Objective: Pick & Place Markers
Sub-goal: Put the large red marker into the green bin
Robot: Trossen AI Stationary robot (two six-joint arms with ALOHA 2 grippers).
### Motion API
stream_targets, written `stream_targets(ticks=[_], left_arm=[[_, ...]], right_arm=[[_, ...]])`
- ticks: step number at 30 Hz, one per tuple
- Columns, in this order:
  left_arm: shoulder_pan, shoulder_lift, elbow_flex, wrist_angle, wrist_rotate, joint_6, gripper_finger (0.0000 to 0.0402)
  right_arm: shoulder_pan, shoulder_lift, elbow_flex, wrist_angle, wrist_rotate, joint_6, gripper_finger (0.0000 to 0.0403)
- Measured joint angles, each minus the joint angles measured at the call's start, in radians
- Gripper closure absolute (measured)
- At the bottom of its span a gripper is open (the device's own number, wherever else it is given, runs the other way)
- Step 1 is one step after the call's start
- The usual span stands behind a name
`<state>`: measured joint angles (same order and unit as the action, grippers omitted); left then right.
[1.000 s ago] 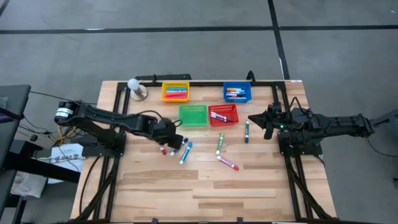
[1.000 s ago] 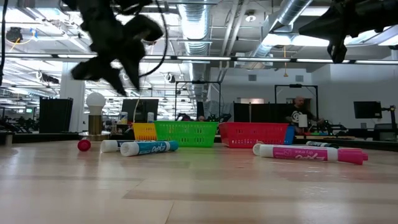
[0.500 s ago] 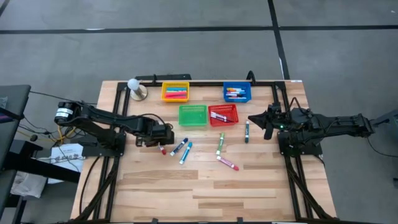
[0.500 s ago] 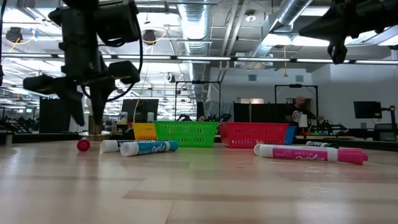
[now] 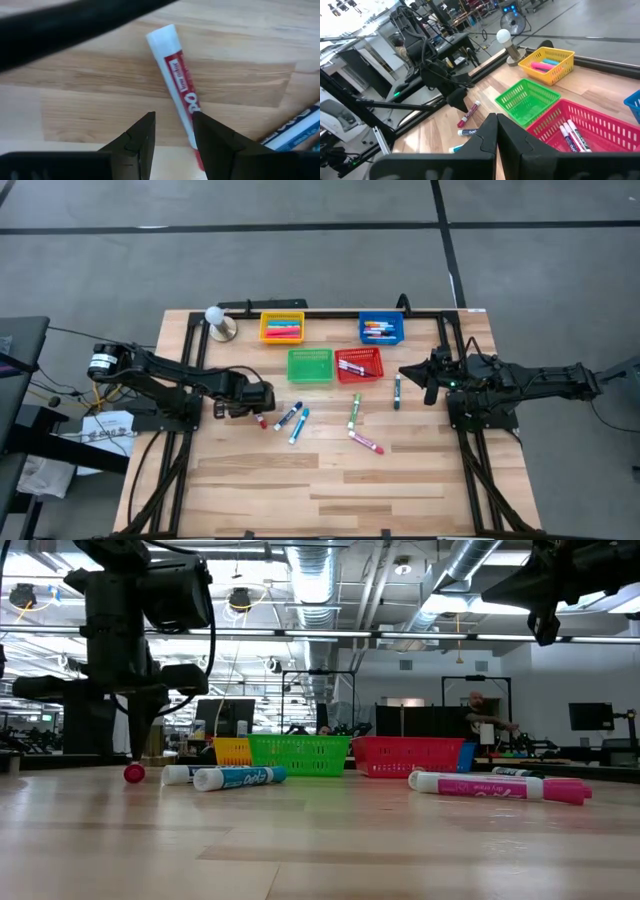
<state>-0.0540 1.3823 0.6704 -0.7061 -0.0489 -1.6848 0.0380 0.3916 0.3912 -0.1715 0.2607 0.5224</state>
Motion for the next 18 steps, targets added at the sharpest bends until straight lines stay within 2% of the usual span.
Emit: stream_targets(ticks=[9, 18], left_arm=[[0.003, 0.000, 0.000, 0.101, -0.003, -0.026, 0.0271], [0.004, 0.012, 0.000, 0.097, -0.011, -0.049, 0.0271]], right_arm=[[0.000, 0.000, 0.000, 0.000, 0.000, -0.007, 0.0403], [0.000, 0.000, 0.000, 0.000, 0.000, -0.008, 0.0403]])
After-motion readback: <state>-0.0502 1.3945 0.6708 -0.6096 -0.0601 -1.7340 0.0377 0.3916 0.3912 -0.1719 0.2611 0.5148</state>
